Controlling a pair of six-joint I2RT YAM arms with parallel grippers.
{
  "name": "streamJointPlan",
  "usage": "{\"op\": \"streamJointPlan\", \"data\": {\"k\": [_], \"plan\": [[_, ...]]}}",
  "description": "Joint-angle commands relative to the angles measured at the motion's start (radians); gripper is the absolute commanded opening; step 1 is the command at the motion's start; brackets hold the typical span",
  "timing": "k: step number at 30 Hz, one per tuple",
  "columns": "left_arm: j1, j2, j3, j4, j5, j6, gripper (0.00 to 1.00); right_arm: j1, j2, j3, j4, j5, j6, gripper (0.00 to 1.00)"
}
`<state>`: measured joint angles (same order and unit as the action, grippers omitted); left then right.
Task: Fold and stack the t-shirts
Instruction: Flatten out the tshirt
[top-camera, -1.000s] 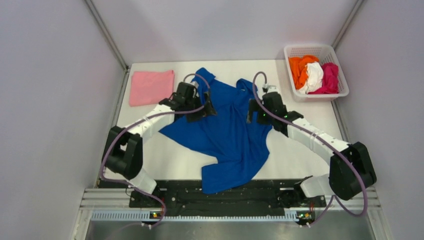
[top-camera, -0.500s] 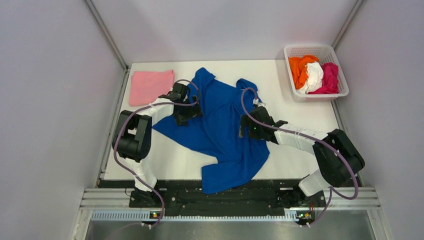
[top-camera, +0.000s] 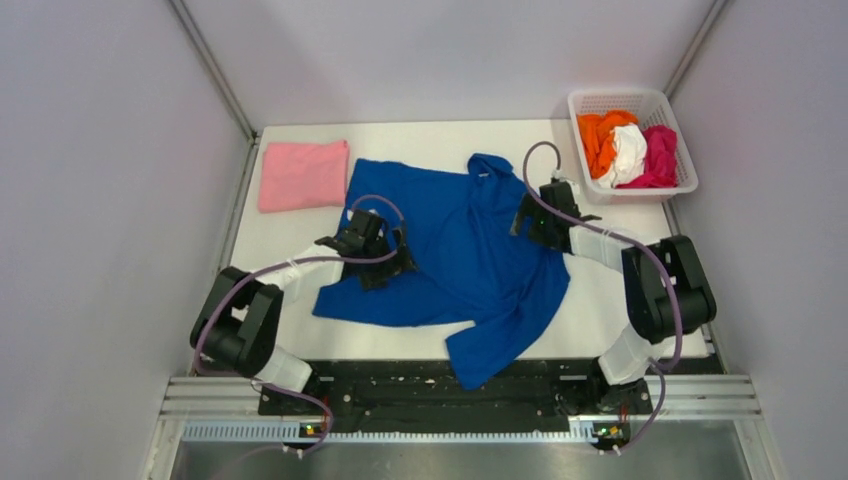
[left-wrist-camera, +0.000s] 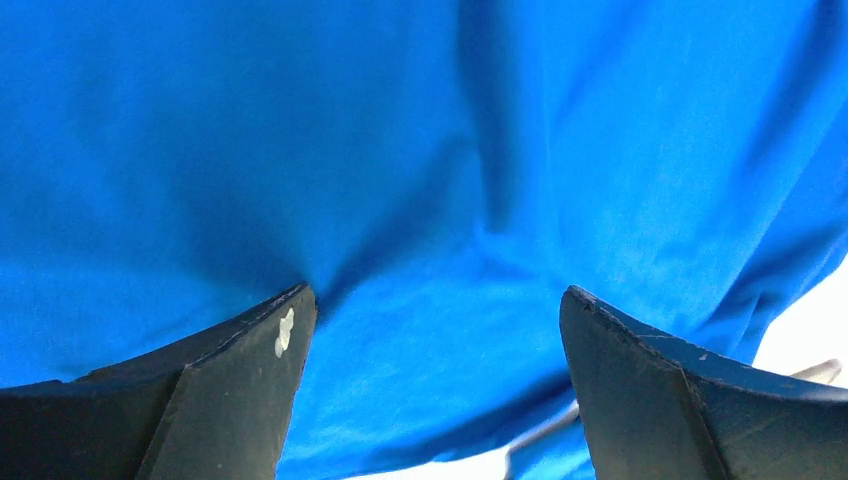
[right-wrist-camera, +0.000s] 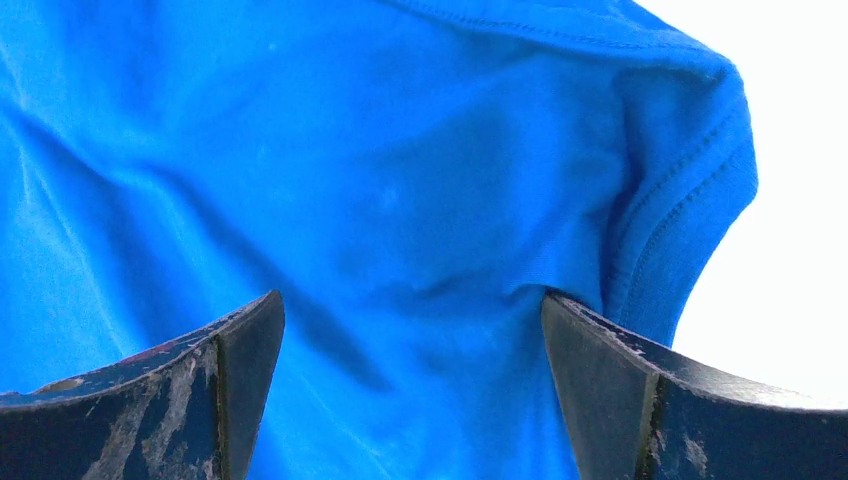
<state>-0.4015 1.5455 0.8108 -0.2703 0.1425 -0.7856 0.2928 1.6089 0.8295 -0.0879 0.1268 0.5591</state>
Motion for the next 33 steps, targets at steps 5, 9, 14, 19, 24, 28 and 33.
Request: {"op": "streamJointPlan", "data": {"k": [5, 9, 14, 19, 24, 28, 33], "plan": [[-0.276, -0.074, -0.205, -0.301, 0.006, -0.195, 0.98, -0.125, 0.137, 0.156, -0.049, 0.004, -0.09, 0.99], [-0.287, -0.179, -0.195, -0.396, -0.058, -0.16, 0.99, -0.156, 0.149, 0.209, -0.05, 0.005, -0.131, 0.99], [-0.286, -0.235, -0.056, -0.447, -0.127, -0.064, 0.99, -0.156, 0.125, 0.25, -0.086, 0.043, -0.159, 0.99], [-0.234, -0.16, 0.142, -0.439, -0.265, 0.028, 0.99, -0.145, 0.024, 0.255, -0.022, -0.136, -0.336, 0.99], [-0.109, -0.03, 0.289, -0.342, -0.224, 0.107, 0.99, -0.024, 0.051, 0.367, -0.033, -0.158, -0.752, 0.99], [-0.008, 0.109, 0.374, -0.305, -0.172, 0.122, 0.99, 0.043, 0.209, 0.491, -0.014, -0.028, -0.949, 0.99], [0.073, 0.277, 0.438, -0.196, -0.216, 0.13, 0.99, 0.043, 0.356, 0.632, 0.039, -0.044, -1.054, 0.99]]}}
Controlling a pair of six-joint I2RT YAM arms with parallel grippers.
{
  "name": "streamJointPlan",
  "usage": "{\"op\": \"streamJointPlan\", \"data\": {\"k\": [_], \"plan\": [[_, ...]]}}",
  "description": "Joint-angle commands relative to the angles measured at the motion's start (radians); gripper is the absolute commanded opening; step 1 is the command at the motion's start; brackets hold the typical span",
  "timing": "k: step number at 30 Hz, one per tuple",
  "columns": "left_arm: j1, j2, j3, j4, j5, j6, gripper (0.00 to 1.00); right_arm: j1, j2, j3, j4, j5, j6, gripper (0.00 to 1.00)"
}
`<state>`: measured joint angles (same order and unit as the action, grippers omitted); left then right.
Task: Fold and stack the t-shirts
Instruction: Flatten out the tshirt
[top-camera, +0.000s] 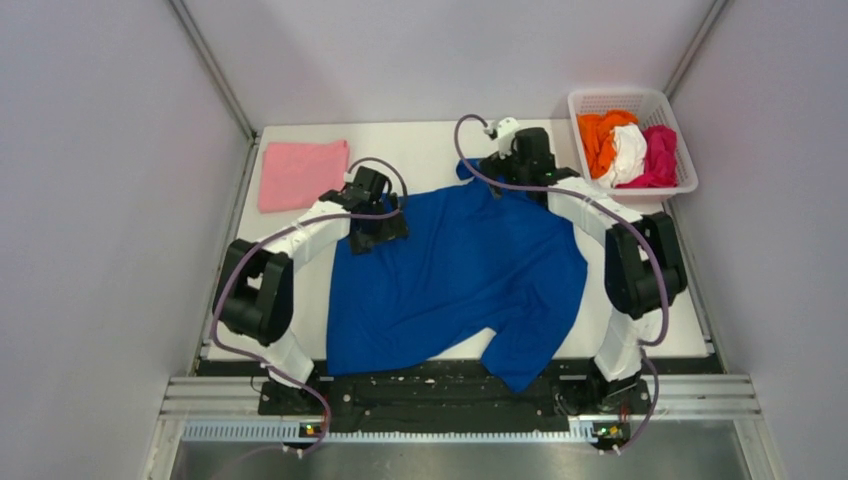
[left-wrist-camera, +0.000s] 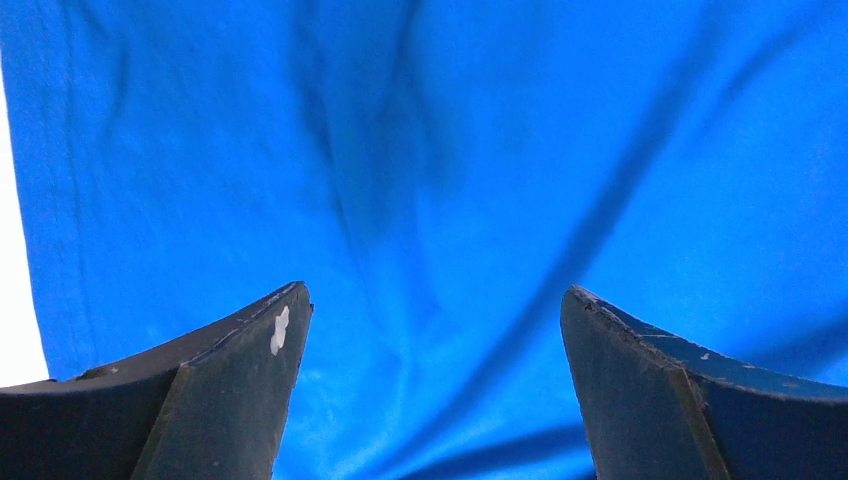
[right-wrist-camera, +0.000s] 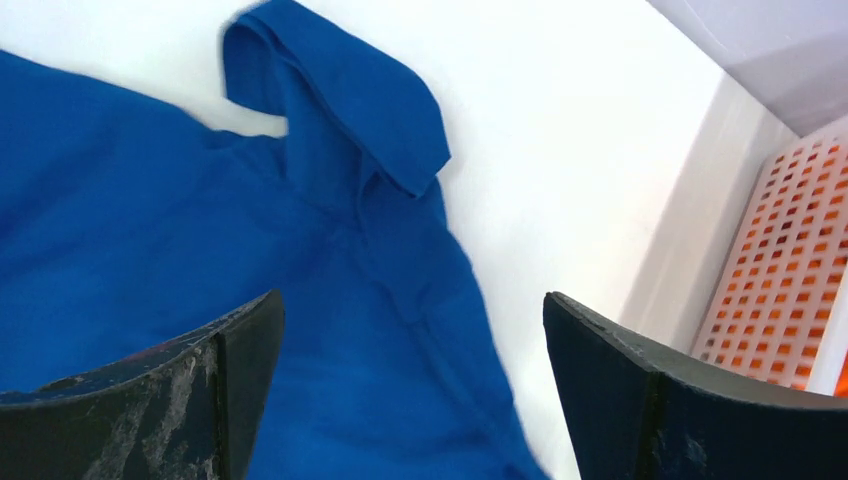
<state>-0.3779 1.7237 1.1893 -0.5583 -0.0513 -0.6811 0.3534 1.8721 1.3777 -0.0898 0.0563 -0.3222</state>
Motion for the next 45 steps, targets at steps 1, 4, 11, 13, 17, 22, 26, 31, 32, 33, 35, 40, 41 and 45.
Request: {"op": "streamJointPlan", "data": {"k": [1, 4, 11, 13, 17, 22, 26, 31, 32, 33, 35, 40, 41, 45], "plan": [[0.071, 0.137, 0.083, 0.093, 0.001, 0.015, 0.99, -0.016, 0.117, 0.108, 0.043, 0.021, -0.188, 0.99], [0.119, 0.225, 0.133, 0.092, 0.034, 0.005, 0.98, -0.016, 0.182, 0.163, 0.017, -0.02, -0.252, 0.99], [0.167, 0.273, 0.169, 0.037, -0.031, 0.009, 0.98, -0.017, 0.344, 0.28, -0.034, 0.052, -0.334, 0.99], [0.175, 0.281, 0.171, 0.032, -0.033, 0.013, 0.98, -0.02, 0.382, 0.311, 0.004, 0.13, -0.318, 0.99], [0.189, 0.293, 0.178, 0.003, -0.05, 0.03, 0.98, -0.034, 0.44, 0.384, 0.074, 0.256, -0.277, 0.99], [0.204, 0.283, 0.173, -0.017, -0.08, 0.04, 0.98, -0.074, 0.473, 0.465, 0.164, 0.351, -0.191, 0.99], [0.206, 0.276, 0.176, -0.025, -0.093, 0.048, 0.98, -0.125, 0.52, 0.57, 0.164, 0.43, -0.112, 0.99], [0.208, 0.272, 0.178, -0.04, -0.1, 0.057, 0.98, -0.163, 0.584, 0.767, 0.039, 0.422, -0.024, 0.99], [0.208, 0.27, 0.178, -0.042, -0.1, 0.059, 0.98, -0.162, 0.58, 0.778, 0.036, 0.41, -0.015, 0.99], [0.208, 0.267, 0.177, -0.041, -0.098, 0.058, 0.98, -0.163, 0.57, 0.782, 0.034, 0.386, -0.006, 0.99], [0.208, 0.262, 0.177, -0.04, -0.092, 0.059, 0.98, -0.162, 0.55, 0.781, 0.02, 0.314, 0.014, 0.99], [0.208, 0.246, 0.179, -0.029, -0.07, 0.061, 0.98, -0.16, 0.451, 0.678, -0.039, 0.071, 0.072, 0.99], [0.209, 0.243, 0.18, -0.026, -0.065, 0.063, 0.98, -0.159, 0.421, 0.642, -0.048, 0.006, 0.094, 0.99], [0.208, 0.235, 0.185, -0.028, -0.055, 0.073, 0.98, -0.16, 0.312, 0.449, -0.021, -0.273, 0.257, 0.99]]}}
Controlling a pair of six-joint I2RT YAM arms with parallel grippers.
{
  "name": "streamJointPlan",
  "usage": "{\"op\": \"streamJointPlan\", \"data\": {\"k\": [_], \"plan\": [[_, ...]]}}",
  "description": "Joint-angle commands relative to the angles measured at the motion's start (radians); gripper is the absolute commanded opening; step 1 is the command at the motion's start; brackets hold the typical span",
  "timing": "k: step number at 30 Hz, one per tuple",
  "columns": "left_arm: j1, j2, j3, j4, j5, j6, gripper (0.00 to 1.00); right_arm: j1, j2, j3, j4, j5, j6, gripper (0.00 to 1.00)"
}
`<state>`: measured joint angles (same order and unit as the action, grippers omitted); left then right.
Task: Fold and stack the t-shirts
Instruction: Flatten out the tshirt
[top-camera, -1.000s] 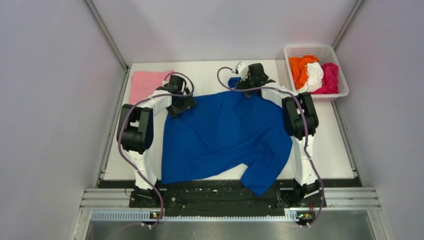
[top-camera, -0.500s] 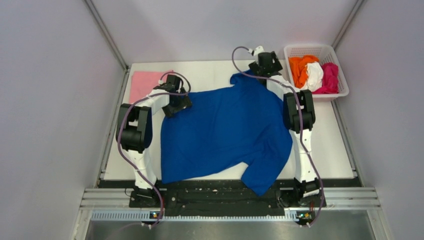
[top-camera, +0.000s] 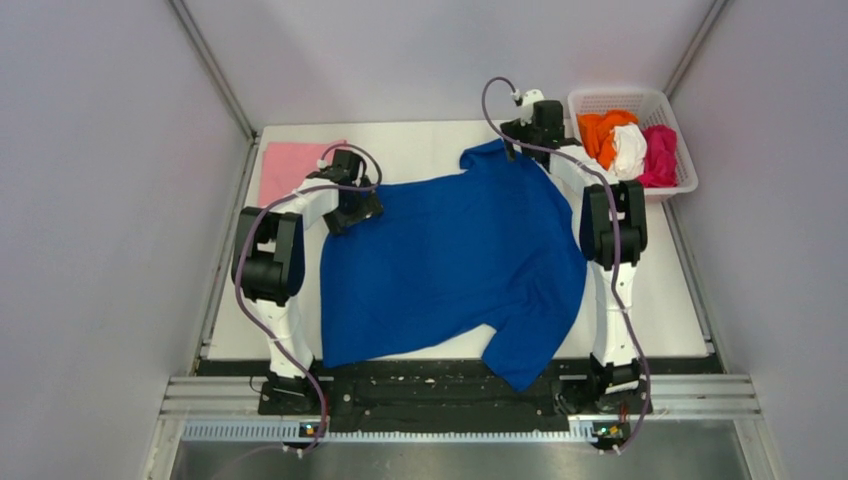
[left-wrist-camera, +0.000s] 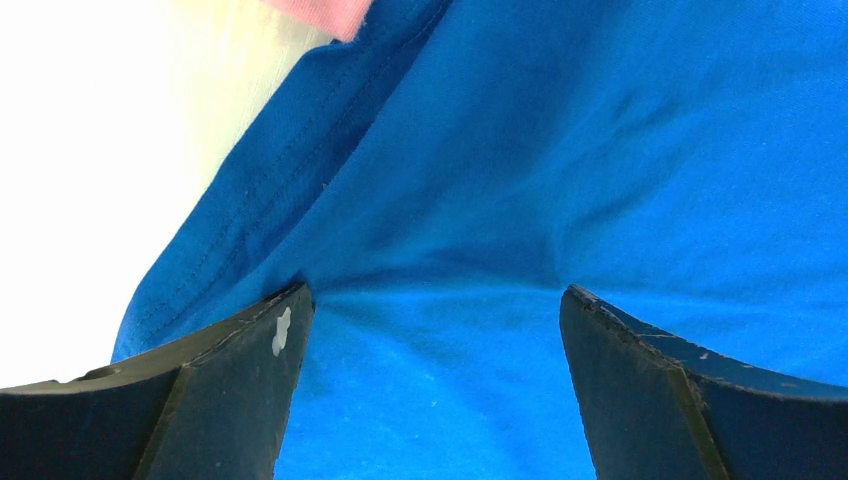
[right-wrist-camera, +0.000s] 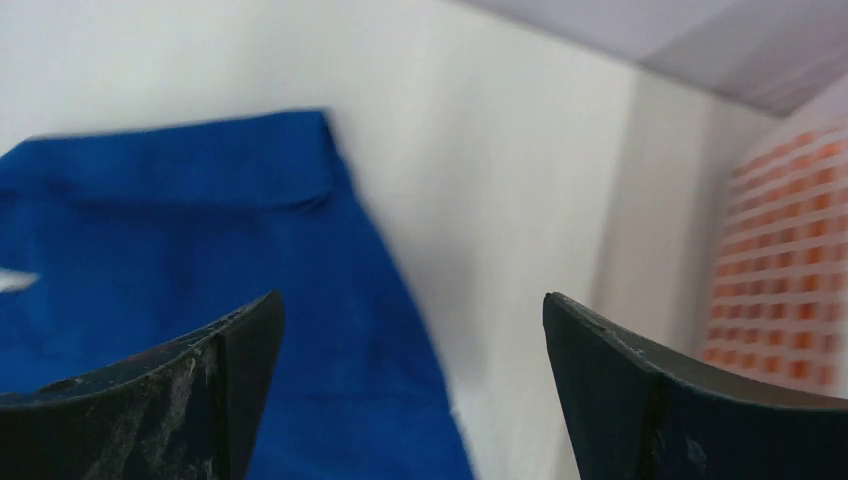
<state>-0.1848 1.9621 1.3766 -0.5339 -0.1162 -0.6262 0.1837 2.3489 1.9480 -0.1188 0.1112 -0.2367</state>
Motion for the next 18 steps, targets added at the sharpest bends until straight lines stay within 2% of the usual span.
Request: {"op": "streamJointPlan", "data": {"k": [1, 4, 9, 13, 18], "plan": [[0.015, -0.008, -0.003, -0.051, 0.011, 0.02, 0.98, 0.01, -0.186, -0.159, 0.032, -0.373, 0.216, 0.99], [0.015, -0.016, -0.01, -0.042, 0.021, 0.021, 0.98, 0.01, -0.205, -0.228, 0.105, -0.474, 0.364, 0.99], [0.015, -0.021, -0.013, -0.033, 0.041, 0.026, 0.98, 0.01, -0.135, -0.252, 0.257, -0.607, 0.545, 0.99], [0.015, -0.023, -0.011, -0.042, 0.029, 0.031, 0.98, 0.013, -0.071, -0.223, 0.329, -0.637, 0.638, 0.99], [0.015, -0.023, -0.006, -0.041, 0.03, 0.034, 0.98, 0.031, -0.02, -0.166, 0.325, -0.61, 0.661, 0.99]]}}
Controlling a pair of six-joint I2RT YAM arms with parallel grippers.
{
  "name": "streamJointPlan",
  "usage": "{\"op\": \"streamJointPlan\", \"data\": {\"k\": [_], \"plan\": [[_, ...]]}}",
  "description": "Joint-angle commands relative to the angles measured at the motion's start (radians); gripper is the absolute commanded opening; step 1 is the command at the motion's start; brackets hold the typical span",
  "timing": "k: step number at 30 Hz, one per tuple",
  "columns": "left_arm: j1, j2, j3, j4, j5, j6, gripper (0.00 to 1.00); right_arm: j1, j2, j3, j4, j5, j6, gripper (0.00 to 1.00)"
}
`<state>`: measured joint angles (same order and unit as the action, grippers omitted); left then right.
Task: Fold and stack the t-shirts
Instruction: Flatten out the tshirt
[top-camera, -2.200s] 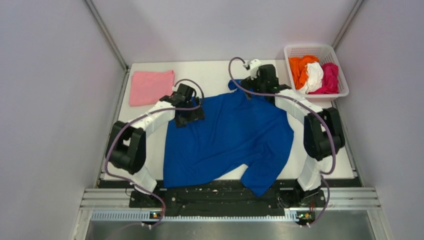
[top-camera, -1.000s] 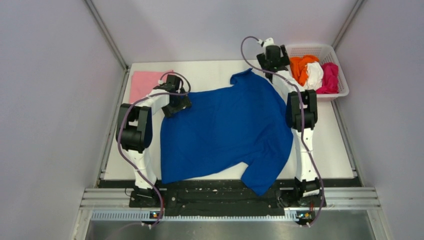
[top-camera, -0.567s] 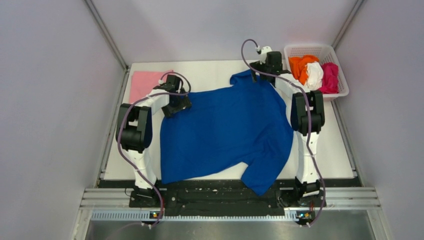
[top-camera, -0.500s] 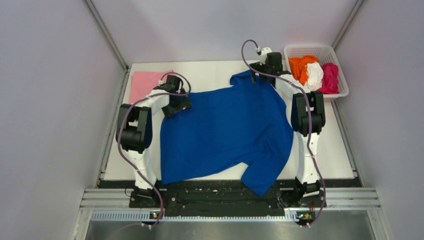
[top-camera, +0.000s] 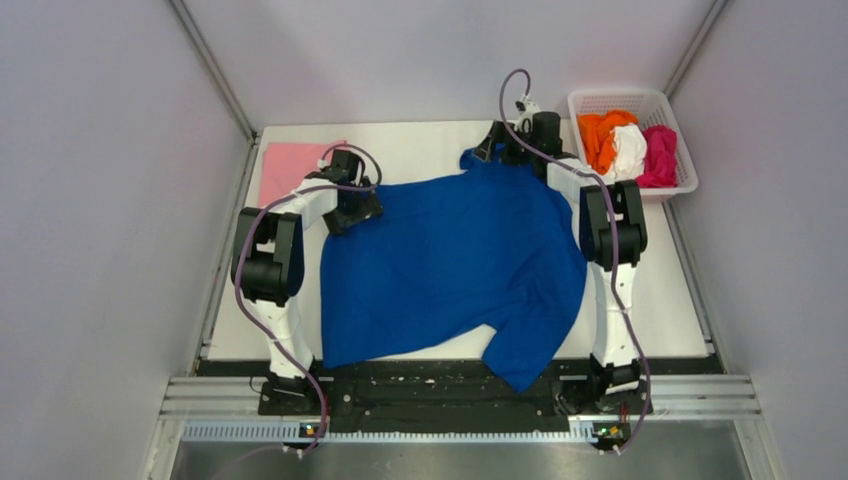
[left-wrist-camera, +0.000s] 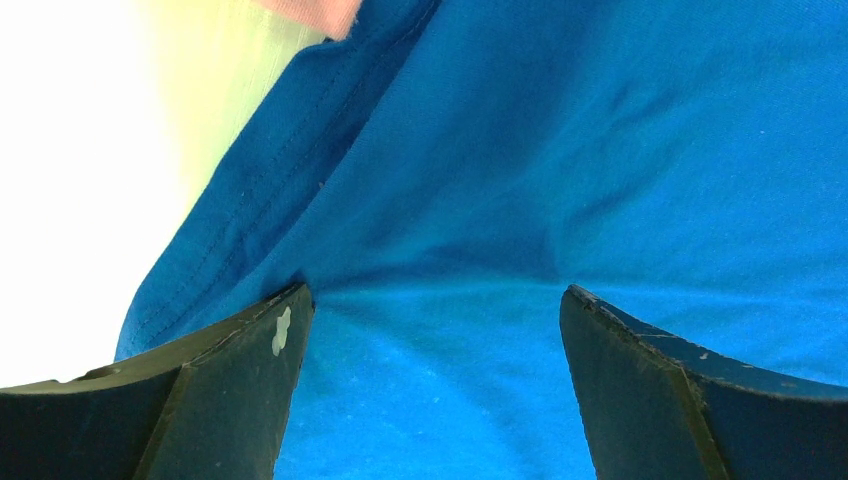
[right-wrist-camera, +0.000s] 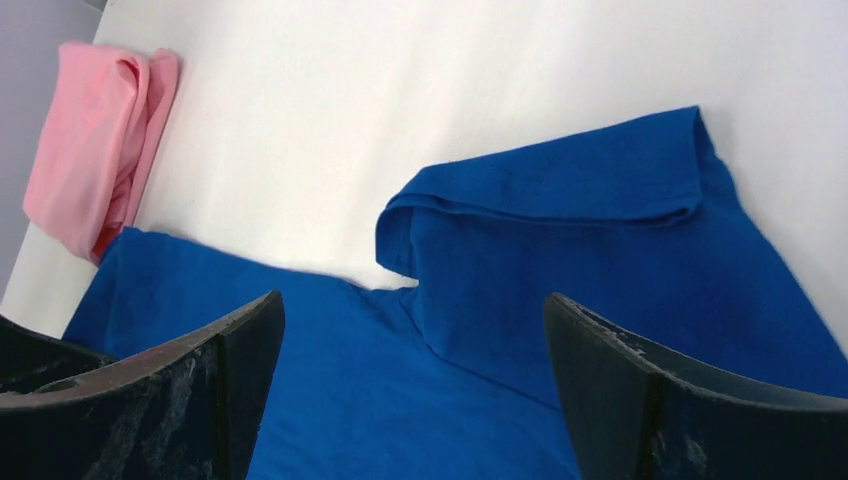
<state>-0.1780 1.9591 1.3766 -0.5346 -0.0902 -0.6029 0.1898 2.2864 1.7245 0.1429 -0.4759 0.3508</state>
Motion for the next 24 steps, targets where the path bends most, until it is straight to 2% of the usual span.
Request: {"op": "streamJointPlan", "data": {"k": [1, 13, 17, 21, 24], "plan": [[0.008, -0.021, -0.005, -0.042, 0.002, 0.011, 0.98, 0.026, 0.047, 0.053, 0.072, -0.019, 0.079, 0.99], [0.008, -0.026, 0.003, -0.05, -0.012, 0.017, 0.98, 0.047, 0.13, 0.063, 0.128, 0.024, 0.115, 0.99], [0.008, -0.015, 0.006, -0.045, 0.0, 0.019, 0.98, 0.06, 0.176, 0.14, 0.16, 0.077, 0.123, 0.99], [0.008, -0.013, -0.001, -0.031, -0.013, 0.01, 0.98, 0.093, 0.296, 0.333, 0.271, 0.224, 0.203, 0.99], [0.009, -0.018, 0.009, -0.027, -0.035, 0.01, 0.98, 0.124, 0.472, 0.682, 0.191, 0.33, 0.242, 0.99]]}}
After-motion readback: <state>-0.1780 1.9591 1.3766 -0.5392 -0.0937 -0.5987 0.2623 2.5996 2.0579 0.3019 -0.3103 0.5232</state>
